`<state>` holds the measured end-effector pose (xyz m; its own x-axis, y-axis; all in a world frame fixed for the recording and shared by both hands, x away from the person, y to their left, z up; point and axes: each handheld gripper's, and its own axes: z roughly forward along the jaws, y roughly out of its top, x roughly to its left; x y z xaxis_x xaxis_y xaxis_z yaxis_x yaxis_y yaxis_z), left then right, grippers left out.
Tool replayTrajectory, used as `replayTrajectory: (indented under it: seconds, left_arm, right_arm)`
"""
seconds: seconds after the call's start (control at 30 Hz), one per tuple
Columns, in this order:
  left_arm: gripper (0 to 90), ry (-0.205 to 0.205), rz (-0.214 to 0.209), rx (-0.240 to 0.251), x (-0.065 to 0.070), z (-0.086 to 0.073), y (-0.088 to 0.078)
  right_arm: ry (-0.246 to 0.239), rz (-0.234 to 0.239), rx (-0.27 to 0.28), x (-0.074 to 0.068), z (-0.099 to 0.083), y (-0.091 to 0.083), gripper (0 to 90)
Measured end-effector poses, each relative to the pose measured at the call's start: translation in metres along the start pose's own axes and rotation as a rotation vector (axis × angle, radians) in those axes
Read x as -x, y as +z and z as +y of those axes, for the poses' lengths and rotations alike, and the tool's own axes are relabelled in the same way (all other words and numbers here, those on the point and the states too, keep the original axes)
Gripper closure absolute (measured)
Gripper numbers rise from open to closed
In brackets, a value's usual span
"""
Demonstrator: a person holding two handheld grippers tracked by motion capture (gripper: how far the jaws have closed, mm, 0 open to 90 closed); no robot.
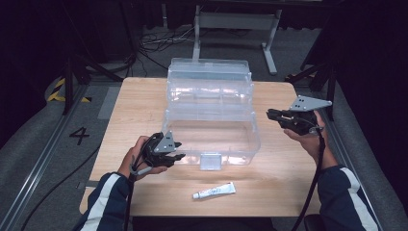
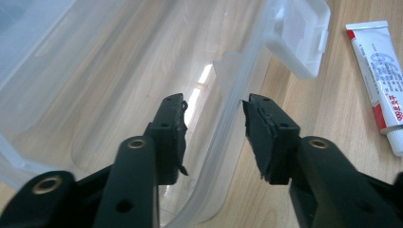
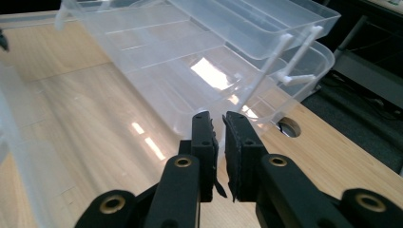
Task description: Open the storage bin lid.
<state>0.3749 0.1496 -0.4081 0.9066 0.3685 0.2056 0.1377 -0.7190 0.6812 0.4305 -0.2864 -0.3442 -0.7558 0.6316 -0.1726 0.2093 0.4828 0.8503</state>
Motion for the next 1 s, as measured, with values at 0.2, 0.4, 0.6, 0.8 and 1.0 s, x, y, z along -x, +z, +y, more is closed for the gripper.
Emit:
replayTrajectory:
  seconds: [0.2,0.4,0.6,0.8,1.0]
  left_arm:
    - [45.4,-0.020,0.038,-0.001,0.001,-0.002,-0.005]
    - [36.7,-0.050,0.062,0.041,0.002,-0.006,-0.018]
    - [28.0,-0.082,0.130,0.049,0.005,-0.011,-0.029]
    - [25.9,-0.101,0.153,0.050,0.006,-0.019,-0.038]
    - [24.7,-0.131,0.177,0.048,0.006,-0.033,-0.048]
  right_arm:
    - [-0.034,0.050,-0.015,-0.017,0.003,0.002,79.2]
    - [-0.054,0.101,-0.021,-0.031,0.006,0.004,73.5]
    - [-0.073,0.139,-0.021,-0.041,0.009,0.006,69.1]
    - [-0.082,0.164,-0.032,-0.049,0.011,0.010,63.3]
    - [-0.111,0.209,-0.038,-0.062,0.014,0.014,60.7]
